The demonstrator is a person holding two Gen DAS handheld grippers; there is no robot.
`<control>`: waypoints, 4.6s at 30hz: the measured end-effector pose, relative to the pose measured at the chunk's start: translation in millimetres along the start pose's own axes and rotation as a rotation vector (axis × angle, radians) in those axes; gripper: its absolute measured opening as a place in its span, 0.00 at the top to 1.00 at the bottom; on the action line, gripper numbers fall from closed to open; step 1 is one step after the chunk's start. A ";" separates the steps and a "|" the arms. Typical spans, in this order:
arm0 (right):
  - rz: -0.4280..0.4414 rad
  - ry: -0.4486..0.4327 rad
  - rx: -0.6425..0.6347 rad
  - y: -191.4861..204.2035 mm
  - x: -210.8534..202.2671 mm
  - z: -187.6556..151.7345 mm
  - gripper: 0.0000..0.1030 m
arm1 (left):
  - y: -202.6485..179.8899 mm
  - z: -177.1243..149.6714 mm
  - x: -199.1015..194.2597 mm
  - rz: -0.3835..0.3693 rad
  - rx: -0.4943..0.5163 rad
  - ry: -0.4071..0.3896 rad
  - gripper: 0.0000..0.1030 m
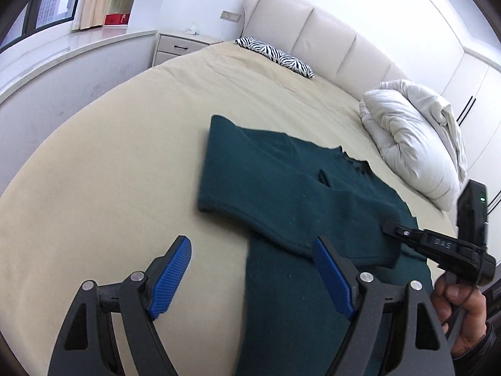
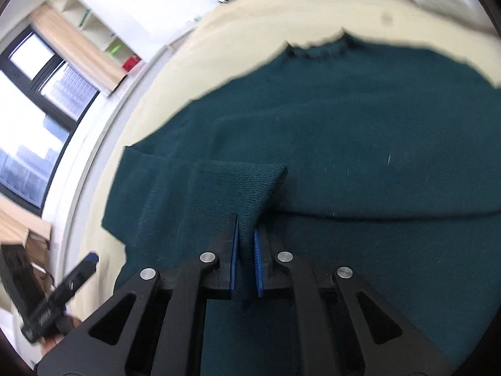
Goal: Fold small clothes
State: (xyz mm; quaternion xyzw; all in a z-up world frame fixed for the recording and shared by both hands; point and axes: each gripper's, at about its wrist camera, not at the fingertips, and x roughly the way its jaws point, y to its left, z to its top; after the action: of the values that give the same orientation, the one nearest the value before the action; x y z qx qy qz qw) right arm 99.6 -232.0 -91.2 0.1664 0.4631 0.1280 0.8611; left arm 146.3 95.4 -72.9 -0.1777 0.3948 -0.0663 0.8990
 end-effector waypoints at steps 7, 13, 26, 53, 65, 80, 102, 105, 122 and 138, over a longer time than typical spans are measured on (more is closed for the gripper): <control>-0.038 -0.102 -0.023 -26.2 -49.7 34.4 0.93 | 10.6 31.8 10.7 0.001 -0.026 -0.032 0.21; -0.102 -0.074 0.041 -89.8 -50.9 48.0 0.94 | 12.5 60.0 48.5 0.032 -0.033 0.010 0.22; -0.150 -0.114 0.023 -125.4 -38.3 63.3 0.93 | -16.6 98.1 145.4 0.096 0.070 0.160 0.40; -0.161 -0.153 0.213 -171.6 -43.5 46.8 0.94 | -10.8 94.9 149.6 0.098 0.071 0.084 0.81; -0.184 -0.060 0.055 -133.0 -20.2 50.3 0.78 | -11.3 104.5 165.0 0.123 0.094 0.108 0.64; -0.185 -0.130 0.122 -143.8 -24.7 37.2 0.95 | -7.7 108.9 174.7 0.128 0.085 0.101 0.89; -0.164 -0.103 0.137 -134.1 -48.6 23.2 0.97 | -51.9 35.9 112.8 0.190 0.328 0.124 0.89; -0.170 -0.115 0.131 -132.5 -52.6 20.9 0.97 | -44.5 37.3 110.0 0.179 0.285 0.109 0.91; -0.081 -0.080 0.182 -136.7 -45.6 25.1 0.69 | -35.4 35.3 112.1 0.198 0.255 0.078 0.95; -0.095 -0.092 0.243 -154.8 -42.5 12.2 0.92 | -26.1 34.8 99.9 0.152 0.243 0.046 0.88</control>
State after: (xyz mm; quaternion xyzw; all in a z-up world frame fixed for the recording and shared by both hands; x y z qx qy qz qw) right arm 97.2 -391.1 -115.5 0.2531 0.4424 0.0224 0.8601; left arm 240.3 54.6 -110.1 -0.0356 0.4166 -0.0491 0.9070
